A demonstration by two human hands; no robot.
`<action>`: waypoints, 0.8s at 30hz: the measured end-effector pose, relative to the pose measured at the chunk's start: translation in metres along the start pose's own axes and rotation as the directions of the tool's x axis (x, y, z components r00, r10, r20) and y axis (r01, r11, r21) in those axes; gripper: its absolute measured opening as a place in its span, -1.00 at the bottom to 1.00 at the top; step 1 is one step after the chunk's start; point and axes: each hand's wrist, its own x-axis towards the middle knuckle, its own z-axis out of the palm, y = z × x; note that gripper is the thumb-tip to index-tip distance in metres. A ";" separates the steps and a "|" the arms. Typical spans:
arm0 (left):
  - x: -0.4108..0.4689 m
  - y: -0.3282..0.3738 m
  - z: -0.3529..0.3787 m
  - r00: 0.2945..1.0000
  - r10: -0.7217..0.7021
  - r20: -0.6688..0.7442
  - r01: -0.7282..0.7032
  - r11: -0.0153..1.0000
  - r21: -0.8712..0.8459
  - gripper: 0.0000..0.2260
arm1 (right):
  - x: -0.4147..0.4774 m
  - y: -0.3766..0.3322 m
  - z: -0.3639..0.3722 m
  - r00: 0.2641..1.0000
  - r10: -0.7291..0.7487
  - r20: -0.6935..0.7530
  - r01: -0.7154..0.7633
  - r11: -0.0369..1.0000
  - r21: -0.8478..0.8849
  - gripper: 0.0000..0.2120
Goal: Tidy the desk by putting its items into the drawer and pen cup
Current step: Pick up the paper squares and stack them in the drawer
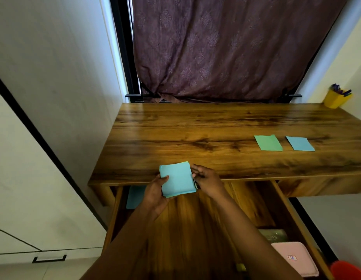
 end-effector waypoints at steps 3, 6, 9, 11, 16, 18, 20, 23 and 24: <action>-0.002 -0.004 -0.006 0.999 0.000 -0.036 -0.001 1.000 -0.007 -0.76 | -0.003 0.009 0.006 0.998 0.059 0.011 -0.060 0.991 0.119 -0.60; -0.002 -0.017 -0.016 0.993 0.031 -0.110 -0.020 0.995 0.099 -0.80 | -0.010 0.022 0.018 0.994 0.090 -0.065 -0.075 0.974 0.213 -0.61; -0.005 -0.039 -0.034 0.973 0.103 -0.205 -0.048 0.966 0.254 -0.78 | -0.011 0.045 0.029 0.976 0.163 -0.141 -0.118 0.951 0.286 -0.66; -0.006 -0.056 -0.051 0.947 0.137 -0.290 -0.032 0.940 0.339 -0.77 | -0.016 0.061 0.036 0.964 0.229 -0.138 -0.180 0.938 0.296 -0.72; 0.002 -0.090 -0.077 0.927 0.163 -0.339 0.032 0.864 0.502 -0.76 | -0.022 0.092 0.052 0.912 0.365 -0.188 -0.314 0.915 0.252 -0.85; 0.010 -0.095 -0.080 0.925 0.160 -0.343 0.070 0.818 0.570 -0.76 | -0.013 0.099 0.059 0.894 0.421 -0.156 -0.374 0.890 0.259 -0.85; 0.023 -0.098 -0.082 0.929 0.167 -0.329 0.095 0.753 0.651 -0.77 | -0.002 0.101 0.065 0.881 0.460 -0.112 -0.418 0.867 0.270 -0.85; 0.042 -0.094 -0.079 0.934 0.166 -0.317 0.150 0.623 0.768 -0.73 | 0.018 0.104 0.074 0.888 0.447 -0.112 -0.417 0.883 0.215 -0.72; 0.047 -0.093 -0.076 0.935 0.171 -0.311 0.155 0.592 0.791 -0.71 | 0.024 0.104 0.077 0.886 0.446 -0.126 -0.418 0.886 0.198 -0.71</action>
